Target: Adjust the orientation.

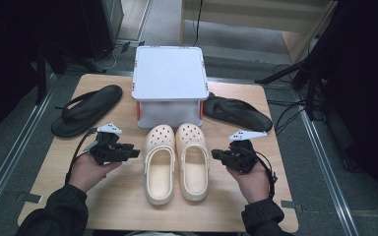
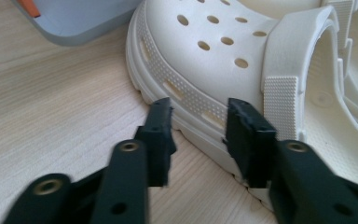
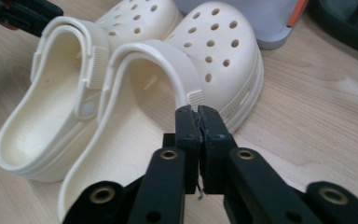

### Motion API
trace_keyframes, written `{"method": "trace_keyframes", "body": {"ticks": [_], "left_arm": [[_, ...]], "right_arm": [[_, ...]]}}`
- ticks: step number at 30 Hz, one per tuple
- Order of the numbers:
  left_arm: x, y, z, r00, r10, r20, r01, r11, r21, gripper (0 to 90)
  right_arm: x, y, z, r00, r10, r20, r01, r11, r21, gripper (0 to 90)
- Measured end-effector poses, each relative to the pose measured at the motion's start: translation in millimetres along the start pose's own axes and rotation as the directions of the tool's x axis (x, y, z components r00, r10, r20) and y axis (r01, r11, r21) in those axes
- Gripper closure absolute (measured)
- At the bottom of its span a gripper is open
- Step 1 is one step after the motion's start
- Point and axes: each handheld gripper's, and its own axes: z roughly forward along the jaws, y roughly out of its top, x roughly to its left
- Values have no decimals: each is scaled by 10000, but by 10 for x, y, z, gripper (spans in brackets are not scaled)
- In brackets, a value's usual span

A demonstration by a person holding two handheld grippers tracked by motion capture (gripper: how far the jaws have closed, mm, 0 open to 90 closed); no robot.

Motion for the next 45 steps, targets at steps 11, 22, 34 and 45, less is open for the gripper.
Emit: {"method": "trace_keyframes", "body": {"ticks": [11,22,34,45], "left_arm": [[41,11,97,9998,186,70,-188,9995,271,806],[86,5,241,9998,108,144,-117,9979,641,884],[29,4,333,9997,123,231,-142,9964,831,886],[-20,-6,350,9992,181,353,-211,9961,852,885]], "right_arm": [[-268,-30,378,9984,352,446,-389,9957,842,900],[-331,-60,573,9989,288,383,-331,9926,1165,900],[-309,-67,601,9991,392,185,-411,9923,1170,900],[-291,-68,610,9990,431,73,-437,9923,1161,900]]}}
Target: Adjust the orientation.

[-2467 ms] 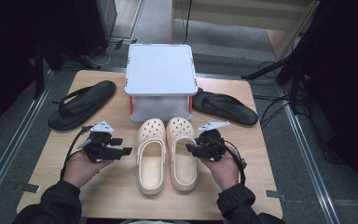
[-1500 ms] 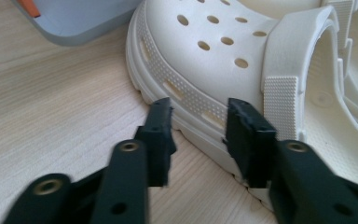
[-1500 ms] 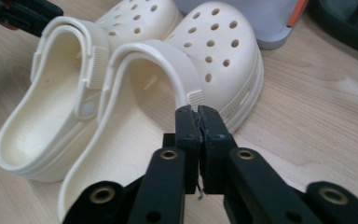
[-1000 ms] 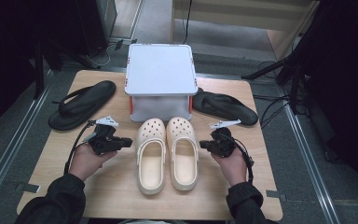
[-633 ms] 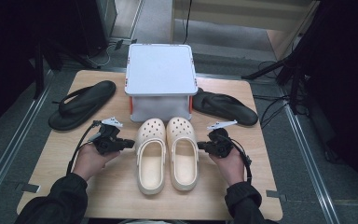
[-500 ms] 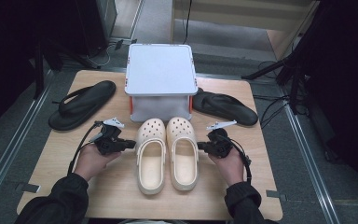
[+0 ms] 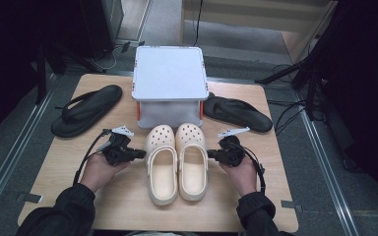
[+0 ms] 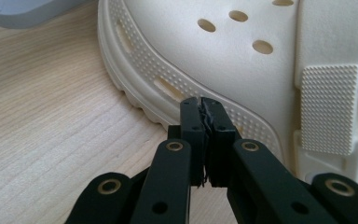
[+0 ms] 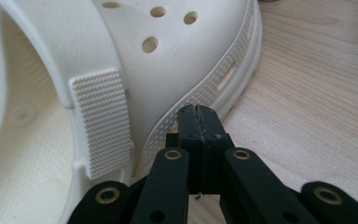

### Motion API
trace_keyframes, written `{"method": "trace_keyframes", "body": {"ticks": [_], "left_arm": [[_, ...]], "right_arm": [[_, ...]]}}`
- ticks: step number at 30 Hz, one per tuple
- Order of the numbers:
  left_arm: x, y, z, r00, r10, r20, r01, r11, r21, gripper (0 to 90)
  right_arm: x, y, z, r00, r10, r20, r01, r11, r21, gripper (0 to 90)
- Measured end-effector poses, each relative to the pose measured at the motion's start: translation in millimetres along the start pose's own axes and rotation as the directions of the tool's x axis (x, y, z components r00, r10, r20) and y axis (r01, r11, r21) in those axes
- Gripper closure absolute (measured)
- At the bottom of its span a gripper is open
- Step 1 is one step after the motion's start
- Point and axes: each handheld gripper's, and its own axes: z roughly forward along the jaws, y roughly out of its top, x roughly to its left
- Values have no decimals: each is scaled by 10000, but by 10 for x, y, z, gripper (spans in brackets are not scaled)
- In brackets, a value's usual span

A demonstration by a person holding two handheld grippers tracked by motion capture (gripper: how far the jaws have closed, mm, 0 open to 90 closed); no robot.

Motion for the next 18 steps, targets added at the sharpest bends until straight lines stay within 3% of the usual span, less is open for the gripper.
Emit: {"method": "trace_keyframes", "body": {"ticks": [11,18], "left_arm": [[-13,-17,2,9998,-25,180,22,9999,160,897],[-6,-13,-14,9999,131,-62,-130,9997,207,844]], "right_arm": [[-14,-11,2,10000,41,-27,-41,10000,-87,884],[-43,-15,-12,9998,187,36,-186,9995,-236,837]]}}
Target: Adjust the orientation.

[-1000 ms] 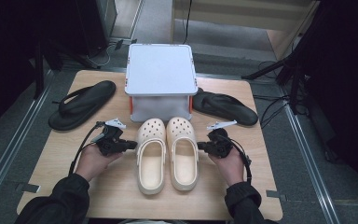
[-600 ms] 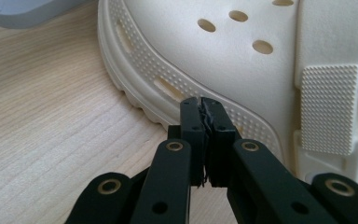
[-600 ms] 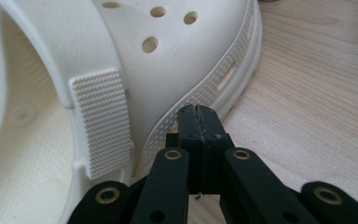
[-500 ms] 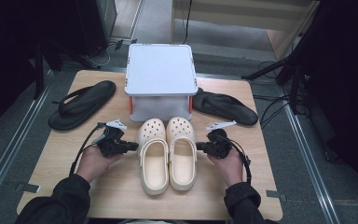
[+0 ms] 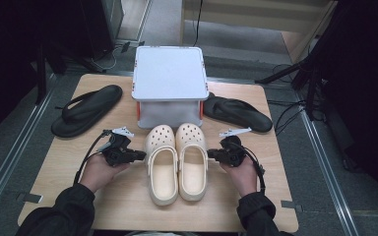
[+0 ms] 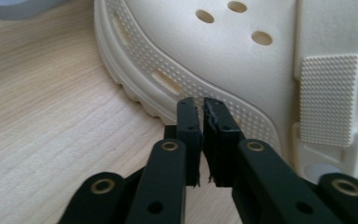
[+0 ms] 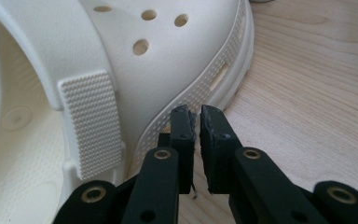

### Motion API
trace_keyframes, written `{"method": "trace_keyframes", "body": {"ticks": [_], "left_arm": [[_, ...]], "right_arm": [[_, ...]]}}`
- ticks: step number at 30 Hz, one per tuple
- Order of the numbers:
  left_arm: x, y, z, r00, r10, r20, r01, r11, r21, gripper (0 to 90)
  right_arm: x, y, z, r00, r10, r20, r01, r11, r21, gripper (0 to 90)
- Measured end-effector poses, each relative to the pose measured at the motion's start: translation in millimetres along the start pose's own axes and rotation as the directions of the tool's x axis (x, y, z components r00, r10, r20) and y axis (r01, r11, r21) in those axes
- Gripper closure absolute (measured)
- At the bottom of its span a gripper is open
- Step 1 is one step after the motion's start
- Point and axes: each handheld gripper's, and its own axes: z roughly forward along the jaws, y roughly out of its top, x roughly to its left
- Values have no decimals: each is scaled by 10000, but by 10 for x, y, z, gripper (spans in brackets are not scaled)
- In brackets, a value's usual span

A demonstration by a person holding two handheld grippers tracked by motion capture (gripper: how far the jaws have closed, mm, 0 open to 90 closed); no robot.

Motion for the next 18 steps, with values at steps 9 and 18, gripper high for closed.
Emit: {"method": "trace_keyframes", "body": {"ticks": [9,18], "left_arm": [[-34,20,-120,9997,32,232,-27,9998,-206,731],[-89,108,-240,9994,73,353,-55,9988,-492,628]], "right_arm": [[-18,13,-237,9994,259,212,-236,9946,-1010,709],[59,-34,-415,9988,345,342,-292,9888,-1466,633]]}}
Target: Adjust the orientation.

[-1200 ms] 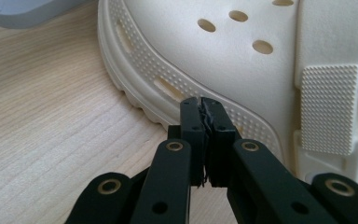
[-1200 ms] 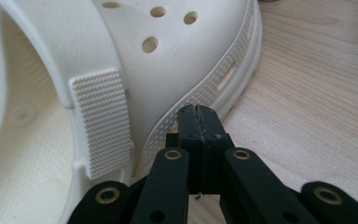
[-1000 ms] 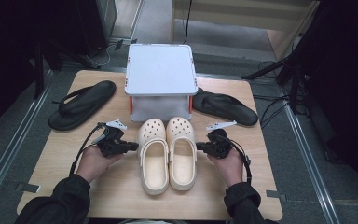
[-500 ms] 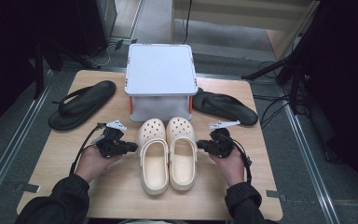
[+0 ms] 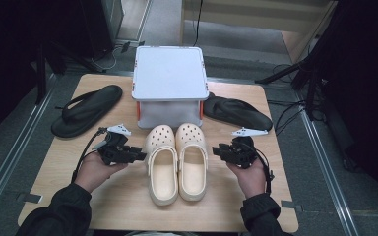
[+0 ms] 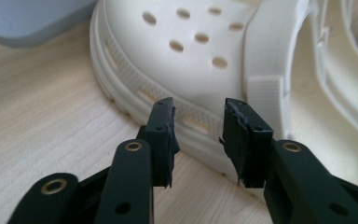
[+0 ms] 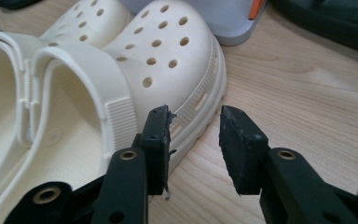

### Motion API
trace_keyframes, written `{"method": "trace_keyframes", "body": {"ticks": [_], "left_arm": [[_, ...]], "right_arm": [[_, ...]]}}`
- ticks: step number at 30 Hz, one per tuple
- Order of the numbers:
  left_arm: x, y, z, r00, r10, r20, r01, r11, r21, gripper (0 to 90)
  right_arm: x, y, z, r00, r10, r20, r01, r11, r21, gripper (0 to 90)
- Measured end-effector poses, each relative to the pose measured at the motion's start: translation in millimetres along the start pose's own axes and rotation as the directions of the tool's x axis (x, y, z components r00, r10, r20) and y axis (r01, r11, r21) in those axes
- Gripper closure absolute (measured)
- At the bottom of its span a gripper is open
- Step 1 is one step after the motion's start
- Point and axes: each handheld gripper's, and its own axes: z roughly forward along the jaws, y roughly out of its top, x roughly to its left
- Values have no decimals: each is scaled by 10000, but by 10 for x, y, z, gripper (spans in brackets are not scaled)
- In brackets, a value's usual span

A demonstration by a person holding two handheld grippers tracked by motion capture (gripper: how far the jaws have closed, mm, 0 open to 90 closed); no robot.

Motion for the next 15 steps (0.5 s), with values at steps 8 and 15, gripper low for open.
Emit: {"method": "trace_keyframes", "body": {"ticks": [8,15], "left_arm": [[52,77,-57,10000,9,-43,-9,10000,22,584],[83,177,-211,9995,152,-261,-160,9994,-301,577]], "right_arm": [[159,28,-176,9999,-14,-165,7,9992,-402,606],[388,25,-276,9989,-172,-443,153,9990,-417,577]]}}
